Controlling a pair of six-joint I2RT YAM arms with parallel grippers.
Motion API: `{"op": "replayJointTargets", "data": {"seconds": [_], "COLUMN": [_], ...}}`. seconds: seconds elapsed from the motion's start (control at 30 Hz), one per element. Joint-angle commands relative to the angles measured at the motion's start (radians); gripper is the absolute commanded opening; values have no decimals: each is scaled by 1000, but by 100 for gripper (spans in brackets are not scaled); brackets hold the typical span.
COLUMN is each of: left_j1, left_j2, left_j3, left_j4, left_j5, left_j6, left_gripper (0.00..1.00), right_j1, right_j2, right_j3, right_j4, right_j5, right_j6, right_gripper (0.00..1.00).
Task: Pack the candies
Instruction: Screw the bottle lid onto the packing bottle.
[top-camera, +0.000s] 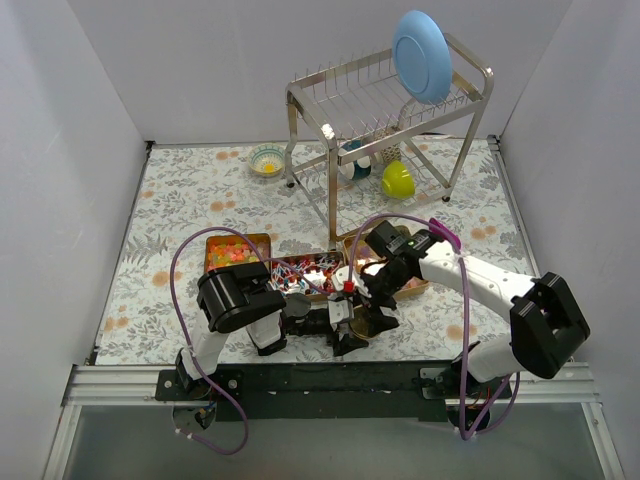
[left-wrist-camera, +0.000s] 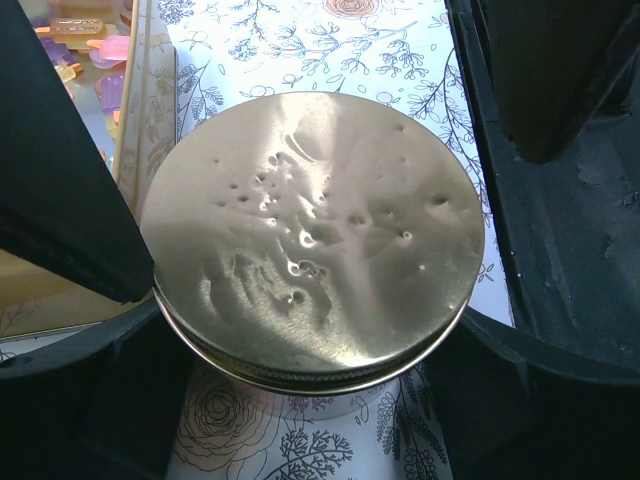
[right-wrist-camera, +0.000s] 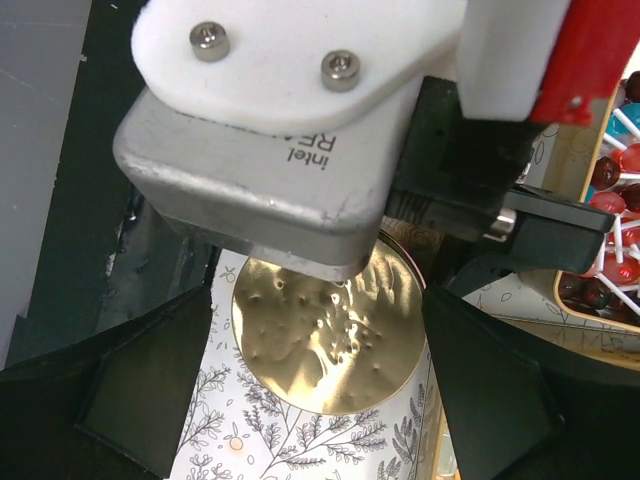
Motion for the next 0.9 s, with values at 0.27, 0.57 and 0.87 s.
{"op": "replayJointTargets", "data": {"seconds": [0.27, 0.57, 0.87], "left_j1": [28, 28, 34], "left_j2": [148, 155, 158], "left_j3": [-65, -62, -57], "left_j4": [243, 239, 231], "left_j5": [-112, -107, -110], "left_j6": [-79, -82, -88], "left_gripper": [0, 0, 0], "right_j1": [-16, -57, -77], "right_j2": [-69, -115, -138], "right_j3": [-113, -176, -195], "right_j4": [-48, -102, -160], "right_j5": [63, 86, 124], "right_j6": [17, 18, -31], "right_gripper": [93, 93, 93]}}
